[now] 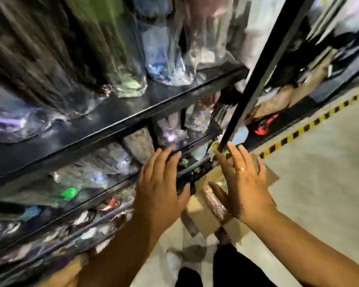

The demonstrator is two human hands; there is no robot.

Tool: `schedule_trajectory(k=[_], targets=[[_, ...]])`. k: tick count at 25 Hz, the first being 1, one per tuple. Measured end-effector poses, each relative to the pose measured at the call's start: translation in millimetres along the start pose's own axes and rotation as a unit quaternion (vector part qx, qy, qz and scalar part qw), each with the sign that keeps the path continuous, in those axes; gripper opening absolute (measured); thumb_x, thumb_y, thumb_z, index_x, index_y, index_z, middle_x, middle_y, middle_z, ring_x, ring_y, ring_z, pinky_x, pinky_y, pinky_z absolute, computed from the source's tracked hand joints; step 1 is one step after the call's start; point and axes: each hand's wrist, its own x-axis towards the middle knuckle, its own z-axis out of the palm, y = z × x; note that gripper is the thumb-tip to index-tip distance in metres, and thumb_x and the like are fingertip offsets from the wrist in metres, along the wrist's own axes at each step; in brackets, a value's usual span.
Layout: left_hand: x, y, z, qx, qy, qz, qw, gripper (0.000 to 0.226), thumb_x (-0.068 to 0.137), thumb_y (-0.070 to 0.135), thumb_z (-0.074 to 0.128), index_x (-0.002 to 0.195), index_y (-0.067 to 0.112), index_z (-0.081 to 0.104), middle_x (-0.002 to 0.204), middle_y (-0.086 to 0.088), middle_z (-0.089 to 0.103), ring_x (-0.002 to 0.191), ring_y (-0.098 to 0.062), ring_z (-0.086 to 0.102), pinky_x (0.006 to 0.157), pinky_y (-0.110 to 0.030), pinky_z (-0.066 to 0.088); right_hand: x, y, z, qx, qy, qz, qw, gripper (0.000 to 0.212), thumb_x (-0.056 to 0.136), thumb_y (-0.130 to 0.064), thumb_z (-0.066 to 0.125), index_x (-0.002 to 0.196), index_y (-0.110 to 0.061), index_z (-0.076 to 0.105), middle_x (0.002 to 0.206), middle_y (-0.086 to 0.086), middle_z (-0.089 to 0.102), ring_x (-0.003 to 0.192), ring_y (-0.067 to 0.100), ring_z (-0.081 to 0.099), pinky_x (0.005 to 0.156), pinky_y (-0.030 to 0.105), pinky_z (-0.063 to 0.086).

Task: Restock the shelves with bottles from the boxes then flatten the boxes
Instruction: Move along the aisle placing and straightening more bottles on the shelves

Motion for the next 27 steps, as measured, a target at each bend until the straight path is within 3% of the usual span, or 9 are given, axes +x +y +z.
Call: schedule_trajectory(k=[3,5,7,10,14,18,21,24,27], targets=[[-12.6,10.6,84.3,-0.008,-0.107,0.004,0.994,0.072,0.077,0.041,0.074,0.139,0.014,0.048,0.144,-0.011,0.052,0.133,-0.035,0.047,0.111,-0.051,0.04,-26.6,48.5,57.4,-0.021,-0.069,0.047,0.996,0.071,0.081,-0.044,0.071,0.143,-0.021,0.044,0.154,0.017,0.037,0.139,0.038,0.039,0.104,0.065,0.032],[-24.7,12.1,142.9,-0.013,-0.172,-0.018,0.985,0.076,0.074,0.037,0.08,0.138,0.012,0.048,0.141,-0.015,0.054,0.13,-0.038,0.05,0.109,-0.054,0.039,-42.7,74.9,97.8,-0.025,-0.12,0.075,0.99,0.069,0.083,-0.048,0.06,0.143,-0.019,0.046,0.153,0.017,0.038,0.138,0.038,0.038,0.105,0.063,0.032],[-36.4,13.3,194.3,-0.035,-0.244,-0.048,0.968,0.078,0.076,0.036,0.08,0.142,0.013,0.045,0.143,-0.016,0.05,0.133,-0.039,0.045,0.111,-0.052,0.035,-56.5,100.5,139.9,-0.023,-0.181,0.109,0.977,0.072,0.085,-0.052,0.055,0.147,-0.019,0.042,0.154,0.017,0.036,0.138,0.039,0.035,0.108,0.06,0.029],[-54.1,9.8,271.1,-0.026,-0.315,-0.066,0.946,0.078,0.086,0.043,0.069,0.151,0.016,0.035,0.154,-0.01,0.037,0.142,-0.033,0.031,0.116,-0.044,0.028,-67.6,133.7,214.0,-0.019,-0.24,0.131,0.962,0.079,0.086,-0.052,0.062,0.152,-0.021,0.034,0.157,0.018,0.031,0.14,0.039,0.033,0.109,0.056,0.028],[-69.0,4.3,397.2,-0.025,-0.327,-0.056,0.943,0.078,0.085,0.041,0.069,0.15,0.013,0.036,0.149,-0.014,0.04,0.136,-0.035,0.04,0.113,-0.044,0.034,-68.7,187.8,346.0,0.0,-0.343,0.159,0.926,0.084,0.09,-0.06,0.05,0.156,-0.023,0.012,0.163,0.015,0.011,0.146,0.038,0.019,0.116,0.053,0.02],[-83.3,-4.8,512.2,-0.024,-0.344,-0.084,0.935,0.078,0.088,0.051,0.053,0.152,0.009,0.035,0.146,-0.021,0.045,0.133,-0.041,0.044,0.11,-0.046,0.035,-74.3,242.2,479.0,-0.014,-0.382,0.174,0.907,0.087,0.09,-0.059,0.053,0.156,-0.021,0.011,0.163,0.016,0.009,0.145,0.04,0.02,0.115,0.051,0.023],[-102.8,-16.9,601.1,-0.014,-0.317,-0.056,0.947,0.073,0.082,0.047,0.057,0.138,-0.001,0.05,0.129,-0.03,0.058,0.114,-0.049,0.059,0.095,-0.053,0.05,-66.3,299.4,573.2,0.003,-0.372,0.248,0.894,0.092,0.09,-0.054,0.058,0.157,-0.017,0.005,0.163,0.018,0.007,0.145,0.042,0.02,0.114,0.051,0.028],[-105.5,-19.3,659.6,-0.032,-0.333,-0.108,0.936,0.072,0.085,0.042,0.072,0.142,0.01,0.043,0.141,-0.021,0.053,0.124,-0.041,0.053,0.098,-0.052,0.05,-47.6,359.7,636.1,0.062,-0.345,0.34,0.872,0.105,0.088,-0.049,0.066,0.157,-0.011,-0.004,0.161,0.023,0.007,0.144,0.043,0.02,0.115,0.05,0.027],[-103.3,-20.5,698.3,-0.055,-0.322,-0.147,0.934,0.076,0.081,0.039,0.078,0.144,0.016,0.043,0.146,-0.014,0.049,0.129,-0.035,0.049,0.097,-0.051,0.051,-33.5,405.1,686.6,0.135,-0.318,0.397,0.85,0.111,0.083,-0.052,0.069,0.157,-0.012,-0.003,0.156,0.022,0.024,0.14,0.042,0.032,0.114,0.049,0.031]])
